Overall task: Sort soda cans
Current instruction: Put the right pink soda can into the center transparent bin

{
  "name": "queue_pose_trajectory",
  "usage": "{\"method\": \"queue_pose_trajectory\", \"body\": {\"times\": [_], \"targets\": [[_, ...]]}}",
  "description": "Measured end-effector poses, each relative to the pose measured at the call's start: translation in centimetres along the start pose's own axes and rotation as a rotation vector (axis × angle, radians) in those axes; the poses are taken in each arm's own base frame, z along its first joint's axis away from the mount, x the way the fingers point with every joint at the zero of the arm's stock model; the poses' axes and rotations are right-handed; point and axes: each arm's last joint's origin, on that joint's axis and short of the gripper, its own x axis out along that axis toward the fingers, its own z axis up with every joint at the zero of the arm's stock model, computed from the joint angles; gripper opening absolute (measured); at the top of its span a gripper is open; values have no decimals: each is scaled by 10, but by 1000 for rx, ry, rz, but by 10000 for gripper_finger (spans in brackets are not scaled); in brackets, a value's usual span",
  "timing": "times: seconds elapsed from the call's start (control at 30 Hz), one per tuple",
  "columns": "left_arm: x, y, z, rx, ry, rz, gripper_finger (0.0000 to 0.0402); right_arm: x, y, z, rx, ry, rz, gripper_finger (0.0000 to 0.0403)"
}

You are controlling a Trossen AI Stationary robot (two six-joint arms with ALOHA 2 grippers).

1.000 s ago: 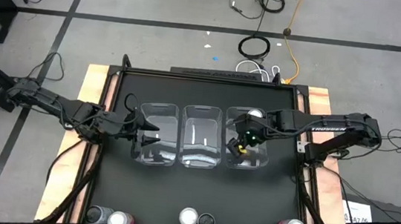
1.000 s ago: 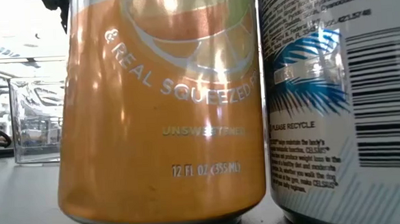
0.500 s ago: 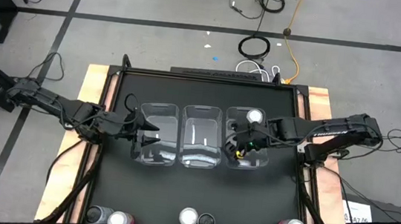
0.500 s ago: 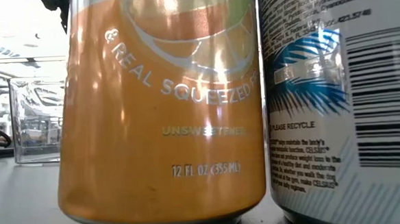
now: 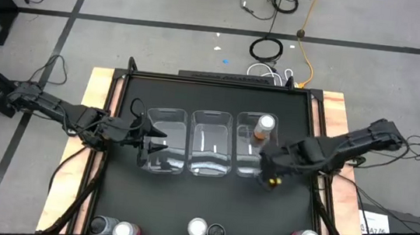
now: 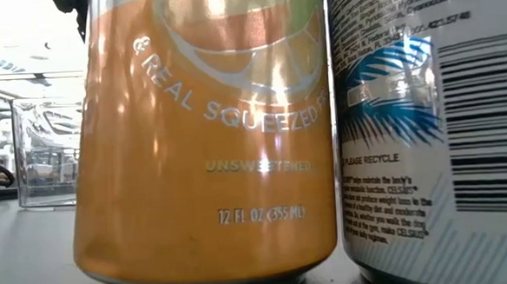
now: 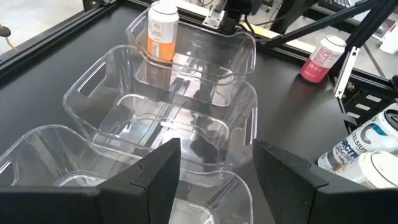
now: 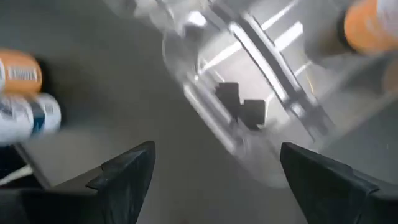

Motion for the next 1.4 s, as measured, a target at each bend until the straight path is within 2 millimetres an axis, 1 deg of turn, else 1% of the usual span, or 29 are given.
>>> {"method": "queue_pose_trajectory", "body": {"times": [0.2,0.3,0.47,0.73,0.9,1.13,1.3,1.4], "targets": [[0,0,0,0,1,0,211,-25,-1,-45,37,20,-3,338],[0,0,0,0,1,0,211,-32,-1,-69,62,39,-23,338],[0,0,0,0,1,1,211,-36,6,-106,76,93,-29,338],[0,0,0,-1,2,1,211,-34,18,-155,168,182,-57,338],[0,0,0,-1,2,1,211,-28,30,-177,240,198,-38,338],[0,0,0,-1,2,1,211,-12,46,-200,271,247,-61,338],[0,0,0,-1,2,1,211,-5,56,-213,263,263,-36,338],[0,0,0,-1,2,1,211,-1,57,-217,250,260,-44,338]]}}
